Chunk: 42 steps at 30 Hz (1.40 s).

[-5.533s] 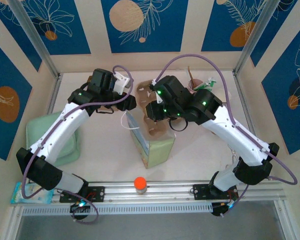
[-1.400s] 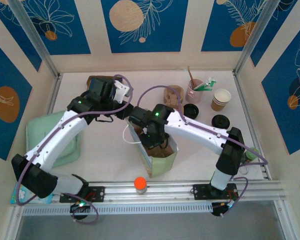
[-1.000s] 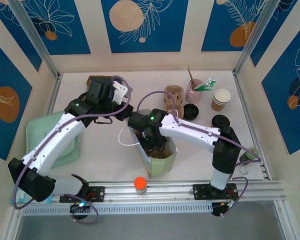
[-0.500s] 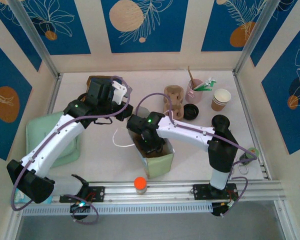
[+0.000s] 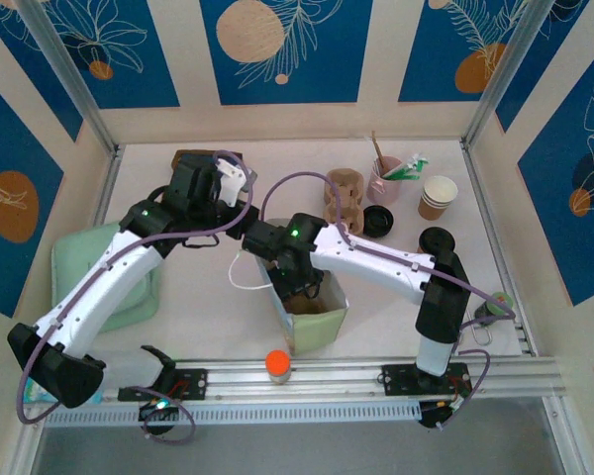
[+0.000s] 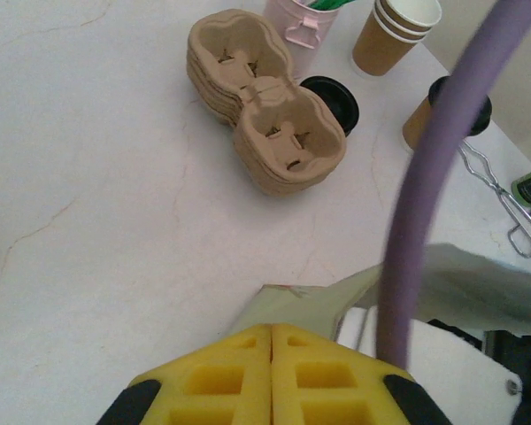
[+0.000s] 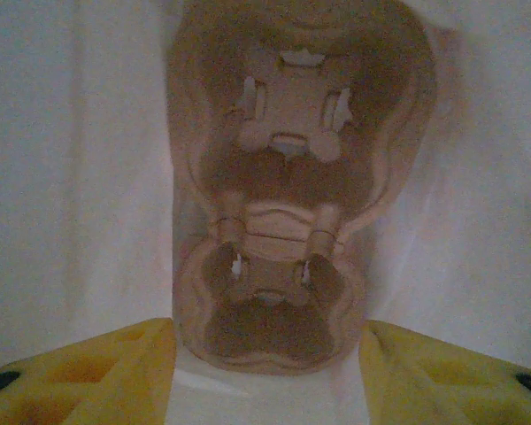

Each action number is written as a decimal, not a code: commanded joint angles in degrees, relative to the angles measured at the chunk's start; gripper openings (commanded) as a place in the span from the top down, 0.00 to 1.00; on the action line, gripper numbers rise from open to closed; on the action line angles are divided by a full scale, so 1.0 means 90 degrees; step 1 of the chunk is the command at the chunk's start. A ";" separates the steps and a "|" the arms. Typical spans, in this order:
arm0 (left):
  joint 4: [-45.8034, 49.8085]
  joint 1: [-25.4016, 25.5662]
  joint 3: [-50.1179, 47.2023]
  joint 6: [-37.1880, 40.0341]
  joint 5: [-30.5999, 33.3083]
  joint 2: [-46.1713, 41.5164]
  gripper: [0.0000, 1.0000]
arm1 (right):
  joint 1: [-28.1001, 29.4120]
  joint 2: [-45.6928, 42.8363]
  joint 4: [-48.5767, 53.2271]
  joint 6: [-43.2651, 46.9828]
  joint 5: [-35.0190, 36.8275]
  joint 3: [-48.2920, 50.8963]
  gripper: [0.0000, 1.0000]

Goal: Pack the takeout coffee

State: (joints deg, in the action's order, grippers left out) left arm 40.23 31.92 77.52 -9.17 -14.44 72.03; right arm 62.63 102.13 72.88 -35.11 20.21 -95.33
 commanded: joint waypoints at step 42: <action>0.0986 0.0523 0.0812 0.0197 0.0461 0.0052 0.26 | -0.0198 -0.2350 0.0776 0.0113 0.0957 -0.0916 0.48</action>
State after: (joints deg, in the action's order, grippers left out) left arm 47.09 35.77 83.33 -7.05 -11.44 73.69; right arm 61.49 81.12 81.49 -34.89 30.85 -105.19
